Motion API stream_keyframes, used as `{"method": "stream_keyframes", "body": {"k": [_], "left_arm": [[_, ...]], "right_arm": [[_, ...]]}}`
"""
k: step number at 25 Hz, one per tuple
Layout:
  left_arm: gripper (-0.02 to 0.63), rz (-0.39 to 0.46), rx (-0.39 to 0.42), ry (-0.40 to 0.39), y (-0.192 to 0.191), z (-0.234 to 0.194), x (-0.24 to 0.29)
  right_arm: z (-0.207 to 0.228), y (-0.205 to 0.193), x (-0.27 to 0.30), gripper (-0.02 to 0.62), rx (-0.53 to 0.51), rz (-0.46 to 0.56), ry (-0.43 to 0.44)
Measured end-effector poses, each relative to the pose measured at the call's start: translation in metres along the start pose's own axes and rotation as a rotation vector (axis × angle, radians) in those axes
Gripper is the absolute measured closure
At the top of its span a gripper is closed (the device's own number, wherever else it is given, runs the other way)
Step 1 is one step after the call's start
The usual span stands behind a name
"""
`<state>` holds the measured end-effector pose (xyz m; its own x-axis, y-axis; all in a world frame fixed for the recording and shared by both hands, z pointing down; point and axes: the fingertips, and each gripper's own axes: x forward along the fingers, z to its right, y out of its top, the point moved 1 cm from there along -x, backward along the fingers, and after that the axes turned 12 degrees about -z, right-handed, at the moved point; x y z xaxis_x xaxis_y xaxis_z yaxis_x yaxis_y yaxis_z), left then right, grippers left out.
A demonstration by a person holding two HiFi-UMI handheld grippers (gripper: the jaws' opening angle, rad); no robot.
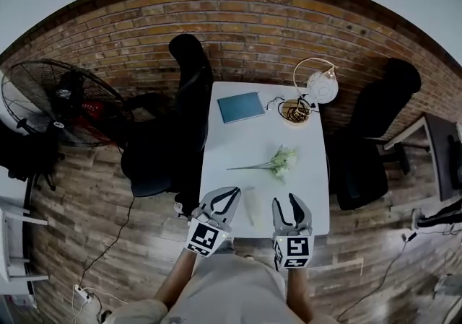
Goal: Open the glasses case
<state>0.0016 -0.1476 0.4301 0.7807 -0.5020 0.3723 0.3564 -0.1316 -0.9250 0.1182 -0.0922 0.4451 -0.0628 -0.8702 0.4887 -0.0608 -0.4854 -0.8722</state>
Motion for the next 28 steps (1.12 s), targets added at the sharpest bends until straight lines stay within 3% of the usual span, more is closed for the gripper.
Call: {"method": "stream_keyframes", "body": {"k": [14,28], "left_arm": [[0.598,-0.117,0.005,-0.189,-0.062,-0.021,0.049],[0.598,-0.221,-0.018,-0.197,-0.116,-0.017,0.075]], "right_arm": [[-0.009,-0.045,0.042,0.419,0.058,-0.181,-0.101],[-0.014,-0.098,0.063,0.419,0.023,-0.317,-0.060]]}}
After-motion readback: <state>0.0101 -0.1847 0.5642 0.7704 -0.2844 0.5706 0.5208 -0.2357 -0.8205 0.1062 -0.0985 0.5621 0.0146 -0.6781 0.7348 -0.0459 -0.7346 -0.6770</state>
